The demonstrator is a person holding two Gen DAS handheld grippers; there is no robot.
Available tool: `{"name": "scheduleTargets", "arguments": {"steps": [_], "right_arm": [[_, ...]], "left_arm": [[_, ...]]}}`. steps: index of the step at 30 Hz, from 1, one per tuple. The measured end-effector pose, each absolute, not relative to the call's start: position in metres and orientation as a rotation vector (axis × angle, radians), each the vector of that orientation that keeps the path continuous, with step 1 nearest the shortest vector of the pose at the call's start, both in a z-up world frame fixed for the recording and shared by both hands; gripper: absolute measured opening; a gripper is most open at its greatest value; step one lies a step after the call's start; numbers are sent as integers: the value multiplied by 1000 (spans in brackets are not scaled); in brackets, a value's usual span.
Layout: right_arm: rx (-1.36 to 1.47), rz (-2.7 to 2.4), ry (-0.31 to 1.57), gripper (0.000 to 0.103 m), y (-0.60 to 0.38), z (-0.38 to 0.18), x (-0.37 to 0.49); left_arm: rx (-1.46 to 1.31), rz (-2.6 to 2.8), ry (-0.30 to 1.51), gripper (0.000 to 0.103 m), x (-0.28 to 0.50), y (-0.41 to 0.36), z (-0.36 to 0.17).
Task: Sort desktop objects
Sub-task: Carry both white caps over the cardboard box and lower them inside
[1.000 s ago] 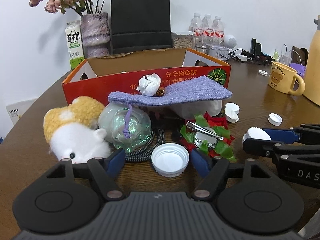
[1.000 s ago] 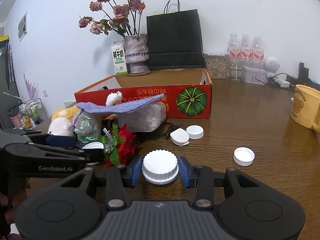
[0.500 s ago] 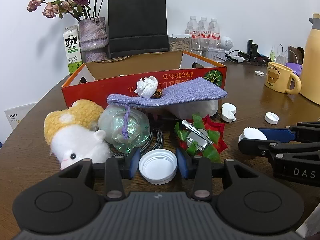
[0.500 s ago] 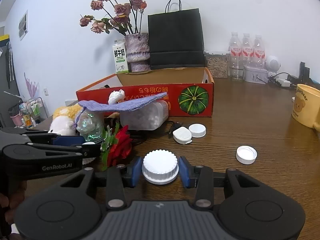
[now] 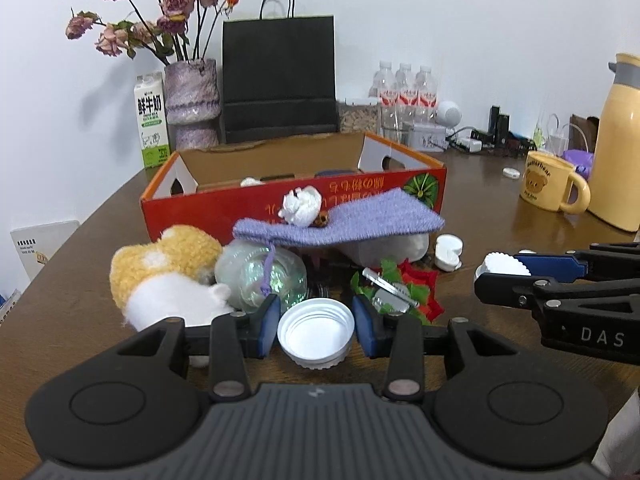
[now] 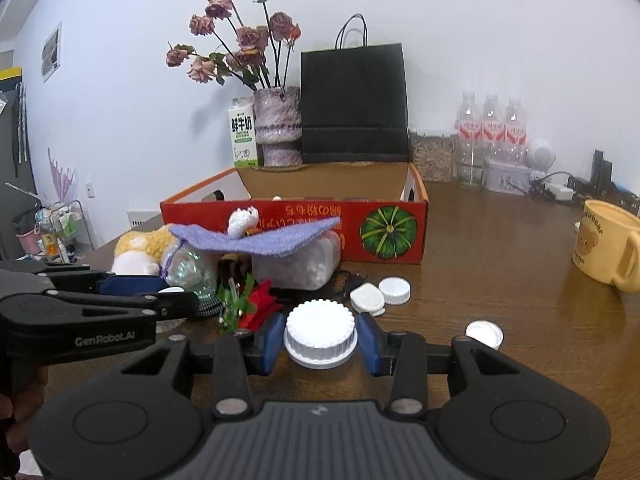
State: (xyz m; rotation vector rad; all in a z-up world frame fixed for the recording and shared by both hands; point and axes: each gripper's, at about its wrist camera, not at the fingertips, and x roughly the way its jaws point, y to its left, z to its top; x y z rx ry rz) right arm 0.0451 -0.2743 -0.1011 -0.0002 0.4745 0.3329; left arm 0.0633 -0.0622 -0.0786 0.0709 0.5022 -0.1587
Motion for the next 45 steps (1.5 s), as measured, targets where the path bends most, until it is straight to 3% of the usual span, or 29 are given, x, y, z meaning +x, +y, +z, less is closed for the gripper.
{"name": "scheduleTargets", "arguments": {"steps": [21,45], "right_arm": [[-8,317,355,39,-261,-49,79],[-44,343,366,39,-223,-16,264]], "left_arm": [[11,-188,355,41,93,-45,-22],[-44,-139,410,41,276,-21,3]]}}
